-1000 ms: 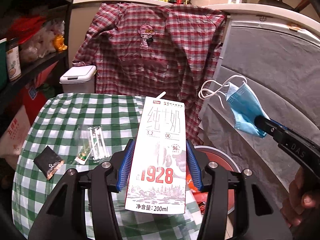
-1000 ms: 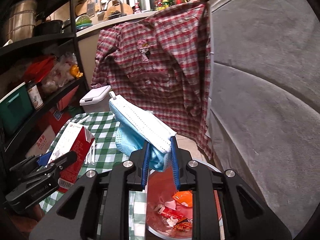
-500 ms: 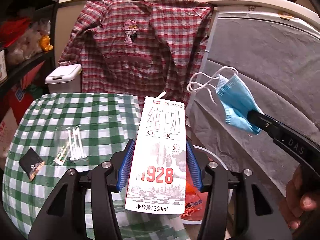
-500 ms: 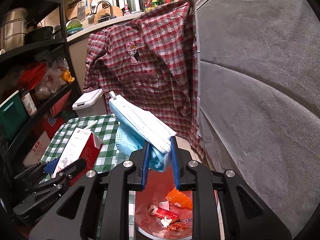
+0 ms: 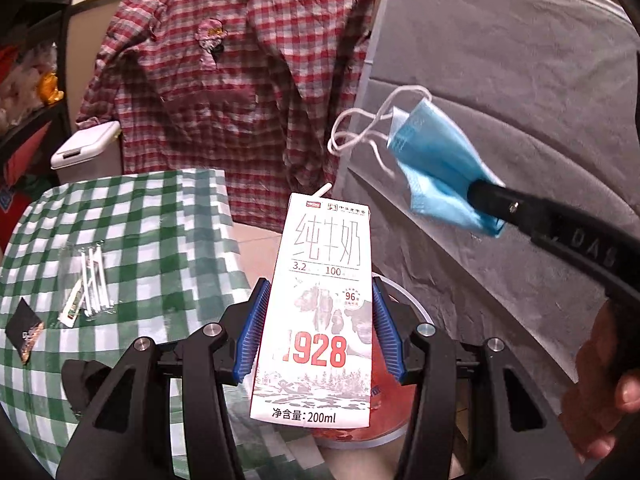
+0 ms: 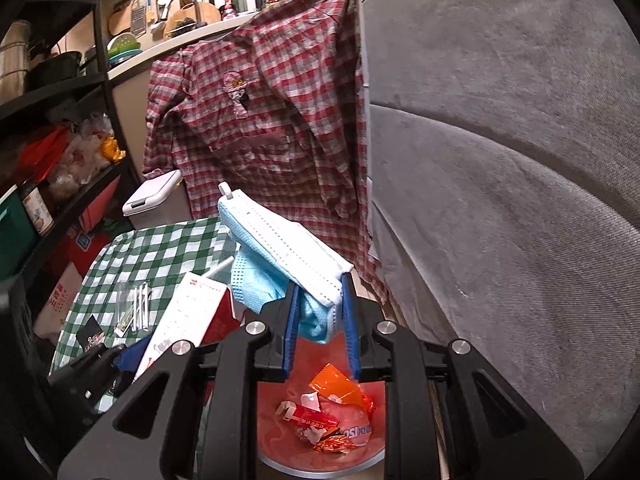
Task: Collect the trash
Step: 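Open both tools to drop the milk carton and face mask into the bin, then move both open tools back over the table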
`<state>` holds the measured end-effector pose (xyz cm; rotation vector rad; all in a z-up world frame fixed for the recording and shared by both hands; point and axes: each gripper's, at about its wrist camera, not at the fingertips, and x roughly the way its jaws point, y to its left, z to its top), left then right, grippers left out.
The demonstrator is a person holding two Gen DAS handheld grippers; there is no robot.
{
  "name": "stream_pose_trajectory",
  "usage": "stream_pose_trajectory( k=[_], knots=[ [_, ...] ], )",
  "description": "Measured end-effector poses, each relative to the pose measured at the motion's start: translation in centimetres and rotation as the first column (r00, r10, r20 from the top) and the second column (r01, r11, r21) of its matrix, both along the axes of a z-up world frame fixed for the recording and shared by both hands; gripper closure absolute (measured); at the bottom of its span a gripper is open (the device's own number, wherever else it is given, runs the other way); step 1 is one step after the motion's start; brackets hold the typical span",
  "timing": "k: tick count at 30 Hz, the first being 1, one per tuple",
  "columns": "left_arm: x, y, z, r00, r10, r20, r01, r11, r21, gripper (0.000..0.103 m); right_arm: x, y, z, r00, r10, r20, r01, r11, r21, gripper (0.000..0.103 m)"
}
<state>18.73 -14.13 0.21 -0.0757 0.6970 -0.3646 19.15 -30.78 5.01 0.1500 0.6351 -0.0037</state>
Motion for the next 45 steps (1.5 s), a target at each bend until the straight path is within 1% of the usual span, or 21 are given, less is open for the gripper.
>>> stream_pose_trajectory(
  k=[3, 7, 9, 10, 11, 12, 14, 19, 26, 32, 39, 42, 45],
  knots=[
    [0.3, -0.5, -0.3, 1.0, -0.01, -0.014, 0.009, 1.0, -0.005, 0.053, -0.1, -0.2, 0.0, 1.0, -0.004, 0.002, 0.004, 1.0, 0.0, 0.083],
    [0.6, -1.6, -0.5, 0.998, -0.052, -0.033, 0.051, 0.998, -0.021, 0.053, 0.0, -0.4, 0.0, 1.0, -0.005, 0.001, 0.005, 1.0, -0.001, 0.08],
    [0.5, -2.0, -0.5, 0.997, -0.072, -0.039, 0.071, 0.997, -0.036, 0.051, 0.0, -0.6, 0.0, 1.0, -0.01, 0.001, 0.01, 1.0, 0.005, 0.077],
    [0.6, -2.2, -0.5, 0.995, -0.089, -0.047, 0.086, 0.995, -0.05, 0.043, 0.0, -0.7, 0.1, 1.0, -0.011, -0.001, 0.011, 1.0, 0.011, 0.074],
    [0.6, -2.3, -0.5, 0.994, -0.097, -0.05, 0.095, 0.994, -0.057, 0.04, 0.0, -0.7, 0.0, 1.0, -0.013, -0.001, 0.013, 1.0, 0.013, 0.067],
    [0.6, -2.3, -0.4, 0.994, -0.102, -0.044, 0.099, 0.993, -0.061, 0.039, 0.0, -0.7, 0.1, 1.0, -0.015, -0.001, 0.015, 1.0, 0.011, 0.062],
    [0.5, -2.3, -0.4, 0.994, -0.103, -0.041, 0.1, 0.993, -0.061, 0.039, 0.0, -0.7, 0.1, 1.0, -0.017, 0.0, 0.017, 1.0, 0.008, 0.059],
    [0.5, -1.8, -0.5, 0.995, -0.084, -0.054, 0.08, 0.994, -0.068, 0.039, 0.0, -0.7, 0.1, 1.0, -0.022, 0.005, 0.022, 1.0, 0.012, 0.059],
    [0.5, -1.0, 0.0, 0.997, -0.073, -0.037, 0.07, 0.995, -0.064, 0.039, -0.2, -0.2, 0.2, 1.0, -0.012, 0.016, 0.012, 1.0, 0.005, 0.059],
    [-0.1, 0.4, 0.5, 0.998, -0.056, -0.004, 0.056, 0.998, -0.033, 0.043, -0.5, 0.7, 0.4, 0.999, 0.005, 0.038, -0.005, 1.0, -0.001, 0.059],
    [-0.8, 3.6, 1.2, 1.0, -0.009, 0.028, 0.009, 1.0, -0.021, 0.047, -1.0, 2.9, 0.9, 0.996, 0.039, 0.078, -0.039, 0.999, -0.007, 0.059],
    [-1.1, 5.5, 1.6, 0.999, 0.021, 0.04, -0.02, 1.0, -0.023, 0.052, -1.1, 4.1, 1.0, 0.995, 0.055, 0.089, -0.055, 0.998, -0.006, 0.059],
    [-1.4, 7.5, 1.9, 0.998, 0.045, 0.046, -0.043, 0.999, -0.025, 0.059, -1.2, 5.9, 0.9, 0.992, 0.079, 0.096, -0.079, 0.997, -0.004, 0.06]
  ],
)
